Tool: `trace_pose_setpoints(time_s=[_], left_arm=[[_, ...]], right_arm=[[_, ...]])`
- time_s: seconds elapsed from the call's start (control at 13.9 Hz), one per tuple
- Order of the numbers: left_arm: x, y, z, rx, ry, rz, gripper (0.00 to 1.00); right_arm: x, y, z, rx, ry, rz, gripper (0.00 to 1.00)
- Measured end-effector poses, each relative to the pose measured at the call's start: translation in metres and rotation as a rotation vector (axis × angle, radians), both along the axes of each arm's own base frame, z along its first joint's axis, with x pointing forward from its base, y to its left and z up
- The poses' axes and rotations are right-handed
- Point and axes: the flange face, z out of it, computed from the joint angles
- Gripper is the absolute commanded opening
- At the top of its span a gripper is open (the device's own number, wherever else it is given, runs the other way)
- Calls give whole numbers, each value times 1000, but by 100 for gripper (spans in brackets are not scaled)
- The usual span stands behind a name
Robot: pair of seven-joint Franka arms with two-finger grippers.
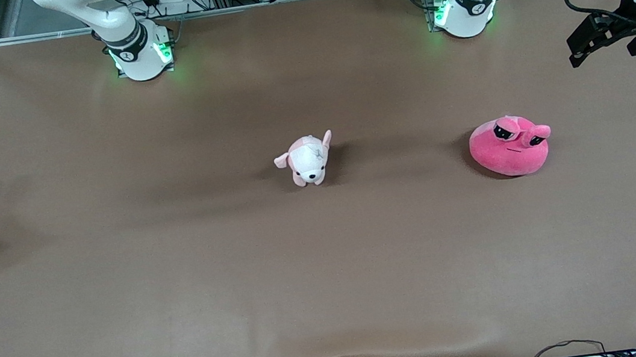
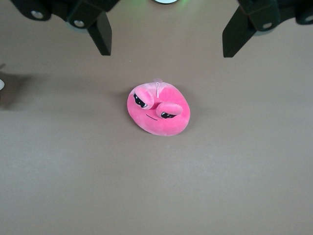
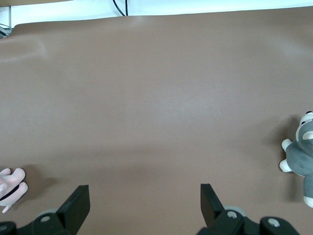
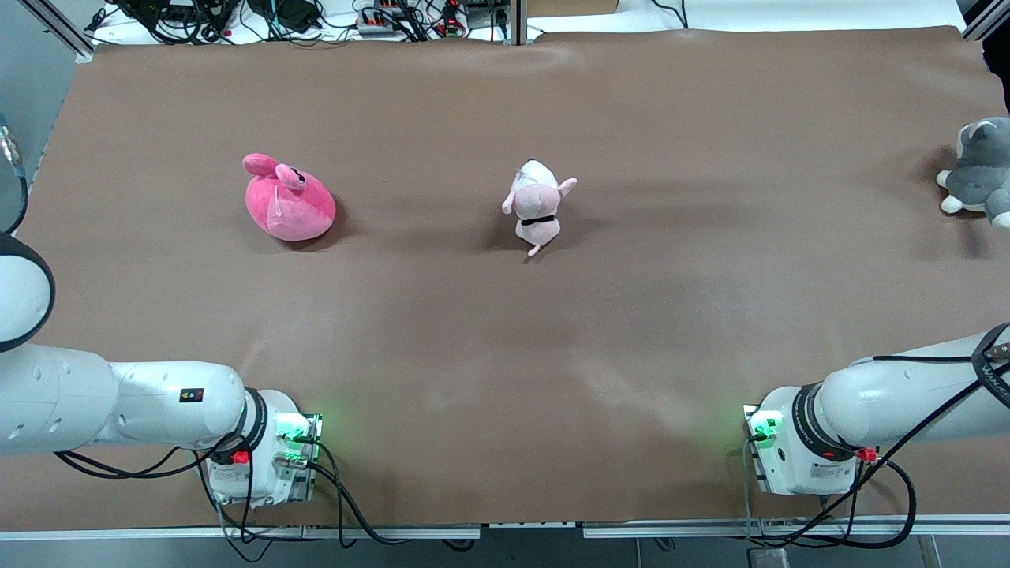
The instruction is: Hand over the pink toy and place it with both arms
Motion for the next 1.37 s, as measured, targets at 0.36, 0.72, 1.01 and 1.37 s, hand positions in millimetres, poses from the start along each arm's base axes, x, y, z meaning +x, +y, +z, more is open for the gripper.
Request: trace_pose_setpoints(time_s=[0.36,0.72,1.01,1.37], left_arm=[[1,7,1,0,-1,15,100],[0,13,0,1,12,27,100],[-2,14,-2,3,30,30,100],[-1,15,-4,3,37,32,100]], right_arm=[[0,0,0,0,1,0,100],[0,0,0,0,3,0,100],[0,-1,0,0,4,-2,100],[-1,-3,-1,1,5,-6,100]])
